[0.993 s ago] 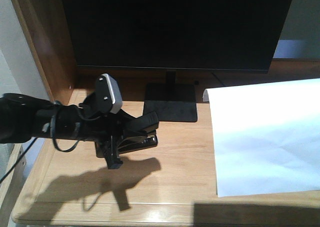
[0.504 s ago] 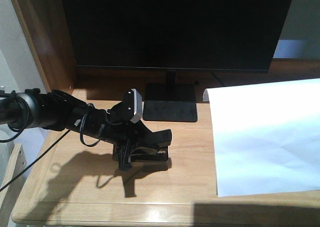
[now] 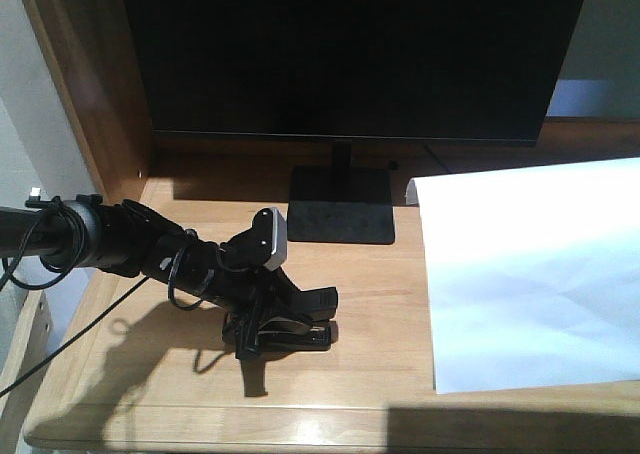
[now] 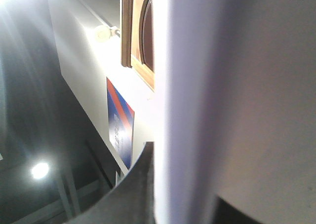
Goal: Grab stapler and paper to desk for stapling
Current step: 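Set the black stapler down on the desk with the left gripper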
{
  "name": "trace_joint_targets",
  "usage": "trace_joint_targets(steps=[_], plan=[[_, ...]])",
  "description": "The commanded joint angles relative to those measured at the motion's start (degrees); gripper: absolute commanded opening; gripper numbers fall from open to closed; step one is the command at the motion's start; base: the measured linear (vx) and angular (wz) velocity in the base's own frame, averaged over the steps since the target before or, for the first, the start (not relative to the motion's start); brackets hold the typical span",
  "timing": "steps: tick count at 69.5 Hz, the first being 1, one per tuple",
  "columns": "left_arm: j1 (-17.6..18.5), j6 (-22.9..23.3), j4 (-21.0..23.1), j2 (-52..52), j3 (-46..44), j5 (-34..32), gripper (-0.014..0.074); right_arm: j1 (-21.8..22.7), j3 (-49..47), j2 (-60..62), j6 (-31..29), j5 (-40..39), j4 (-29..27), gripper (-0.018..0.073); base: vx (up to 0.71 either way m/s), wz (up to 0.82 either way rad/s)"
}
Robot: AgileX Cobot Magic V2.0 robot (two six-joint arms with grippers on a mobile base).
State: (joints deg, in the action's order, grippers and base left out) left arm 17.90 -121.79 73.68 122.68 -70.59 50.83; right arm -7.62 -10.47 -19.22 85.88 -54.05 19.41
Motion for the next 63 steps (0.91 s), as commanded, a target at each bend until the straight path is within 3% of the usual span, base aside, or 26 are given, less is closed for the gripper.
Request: trace_joint_targets(steps=[1,12,22,31,50,56,63], plan=[[-0.3,-1.1,3.3,-3.1,-1.5,1.6,0.0006,0.3,-1.5,-0.5,-0.5,-2.5,-0.5,-0.0006,0.0,0.0],[-0.3,-1.1,3.3,-3.1,-1.5,1.5,0.0057,0.3,-1.5,-0.5,-0.5,-2.5,-0.5,-0.0006,0.0,0.0],[-0.3,-1.1,3.3,-3.1,-1.5,1.5,0.0169,0.3,-1.5,-0.5,-0.5,-2.5,-0.5,-0.0006,0.0,0.0],[-0.4,-0.3,3.3,-3.1,-1.5,1.5,0.0326,0.3,-1.5,-0.5,-0.5,-2.5,-0.5,-0.0006,0.0,0.0],[-0.4,8.4,3.4,-3.3,-1.7,-0.7,0.0684,0.3,-1.5,-0.5,-0.5,-2.5,-0.5,-0.0006,0.0,0.0],[-0.4,8.4,3.3,-4.1,-1.7,-0.3,0.0729,0.3,-1.5,-0.5,-0.5,-2.5,-0.5,-0.0006,0.0,0.0],[-0.4,8.4,3.3,-5.9,-1.7,-0.2,0.0721,0.3,-1.5,-0.5,-0.5,-2.5,-0.5,-0.0006,0.0,0.0]])
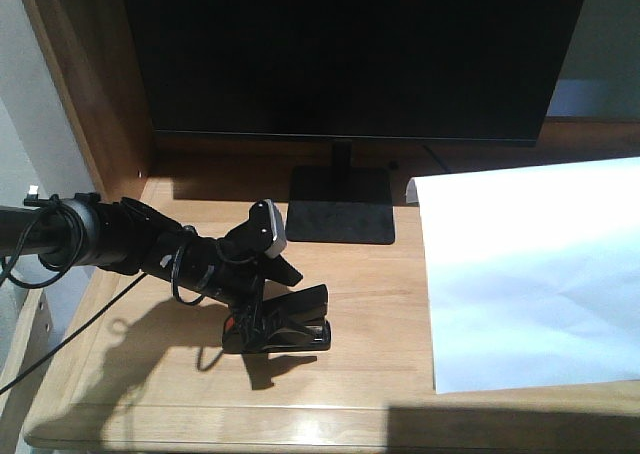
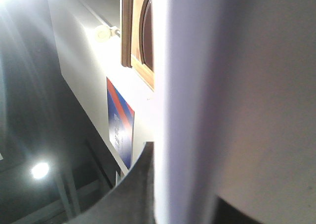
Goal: Grab stapler and paper to desk for stapling
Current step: 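Set the black stapler down on the desk with the left gripper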
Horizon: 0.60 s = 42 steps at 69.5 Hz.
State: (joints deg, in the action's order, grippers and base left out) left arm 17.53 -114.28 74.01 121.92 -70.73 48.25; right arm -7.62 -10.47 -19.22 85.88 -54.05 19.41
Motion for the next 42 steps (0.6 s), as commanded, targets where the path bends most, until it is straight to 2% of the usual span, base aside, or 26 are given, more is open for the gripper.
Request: trace_joint_targets(steps=[1,11,22,30,42], plan=[[0.0,0.9,3.0,-5.5,-1.6,2.3,0.0717,0.3,-1.5,-0.5,-0.5,-2.5,-0.5,-0.0006,0.0,0.0],[-0.5,2.8,3.0,-8.2,-1.7,2.2,0.066,0.3,-1.5,-0.5,-0.5,-2.5,-0.5,-0.0006,0.0,0.0],[-0.5,6.7,2.5,-10.5,-1.7,2.1,0.0542,0.3,-1.5,-0.5,-0.5,-2.5,-0.5,-0.0006,0.0,0.0],[-0.5,6.9,1.1,-10.5,-1.8,2.1,0.042,0.3,-1.5,-0.5,-0.5,-2.5,-0.5,-0.0006,0.0,0.0],[-0.5,6.8,-2.6,-10.5,-1.8,2.9,0.0162,0.3,-1.5,-0.5,-0.5,-2.5,-0.5,-0.0006,0.0,0.0]])
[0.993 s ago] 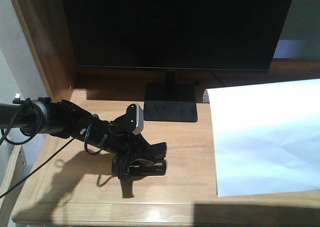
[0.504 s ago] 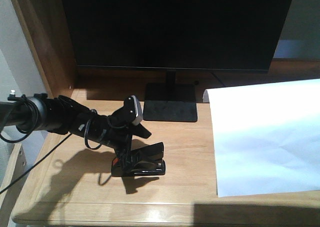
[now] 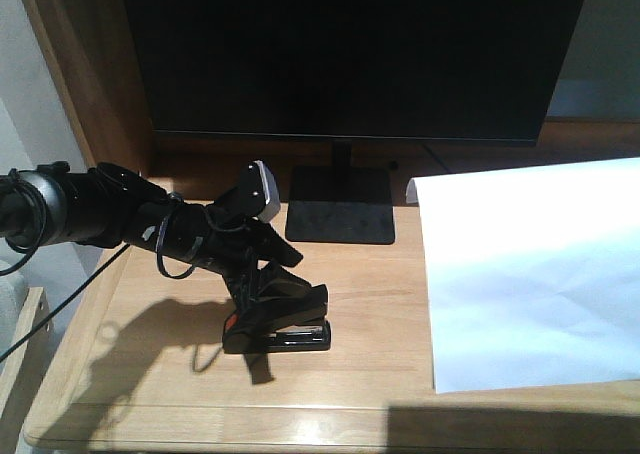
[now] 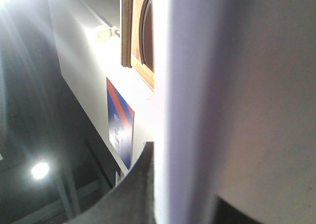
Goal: Grab stapler and paper to desk for stapling
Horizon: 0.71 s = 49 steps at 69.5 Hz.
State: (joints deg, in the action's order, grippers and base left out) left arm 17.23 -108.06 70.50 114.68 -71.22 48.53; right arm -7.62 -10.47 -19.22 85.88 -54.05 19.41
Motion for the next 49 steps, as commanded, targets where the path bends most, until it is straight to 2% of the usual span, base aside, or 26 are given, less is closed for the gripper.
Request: trace_joint_targets(steps=[1,8,49], plan=[[-0.2,0.6,0.8,-3.2,-1.3,2.7,0.0151,0.3,-1.5,-0.5,-0.5,-2.5,-0.5,-0.0006,0.0,0.0],[-0.2,0.5,0.5,-3.2,-1.3,2.7,-0.0006,0.3,-1.5,-0.5,-0.5,-2.5,-0.5,-0.0006,0.0,0.0],[0.9,0.4,0.6,-1.2,-1.3,3.5,-0.0008,0.3,-1.5,-0.5,-0.5,-2.5,-0.5,-0.0006,0.0,0.0]])
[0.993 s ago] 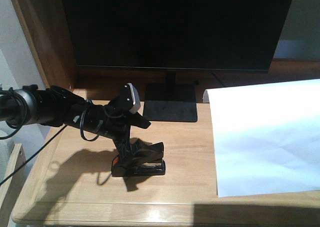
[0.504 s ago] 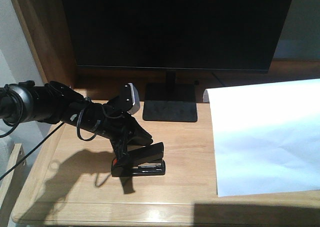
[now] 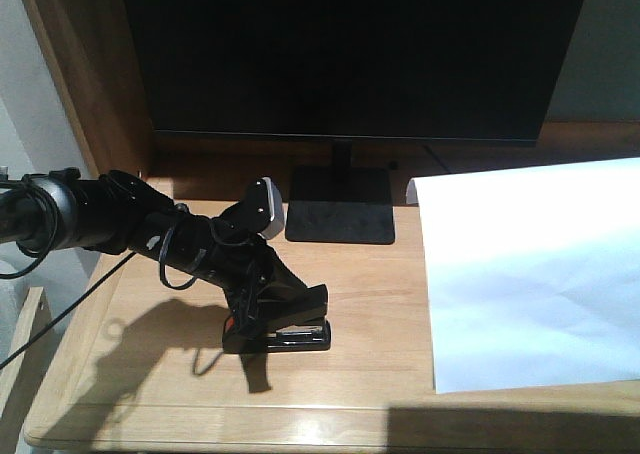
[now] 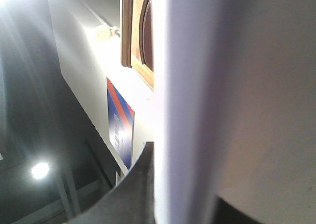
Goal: Grab stapler and paper to desk for stapling
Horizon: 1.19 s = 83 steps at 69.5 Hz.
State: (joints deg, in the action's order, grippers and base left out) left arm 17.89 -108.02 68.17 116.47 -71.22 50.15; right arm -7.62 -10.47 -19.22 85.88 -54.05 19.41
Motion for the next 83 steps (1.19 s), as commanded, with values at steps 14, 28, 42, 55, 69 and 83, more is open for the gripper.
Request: trace_joint_targets(steps=[14,28,42,55,69,83], plan=[[0.3,0.4,2.9,-3.0,-1.3,1.8,-0.0006,0.3,-1.5,-0.5,-0.5,-2.5,-0.5,-0.0006,0.0,0.0],[0.3,0.4,2.9,-3.0,-1.3,1.8,-0.0006,0.3,-1.5,-0.5,-0.5,-2.5,-0.5,-0.0006,0.0,0.0],[0.3,0.4,2.9,-3.0,-1.3,1.8,-0.0006,0.3,-1.5,-0.5,-0.5,-2.5,-0.5,-0.0006,0.0,0.0],[0.3,0.4,2.9,-3.0,-1.3,1.8,-0.0006,0.3,-1.5,-0.5,-0.5,-2.5,-0.5,-0.0006,0.0,0.0],[0.3,0.4,2.9,-3.0,-1.3,1.8,-0.0006,0.3,-1.5,-0.5,-0.5,-2.5,-0.5,-0.0006,0.0,0.0],[0.3,0.4,2.9,-3.0,-1.3,1.8,-0.0006,0.3,-1.5,-0.5,-0.5,-2.5,-0.6,-0.0006,0.0,0.0]])
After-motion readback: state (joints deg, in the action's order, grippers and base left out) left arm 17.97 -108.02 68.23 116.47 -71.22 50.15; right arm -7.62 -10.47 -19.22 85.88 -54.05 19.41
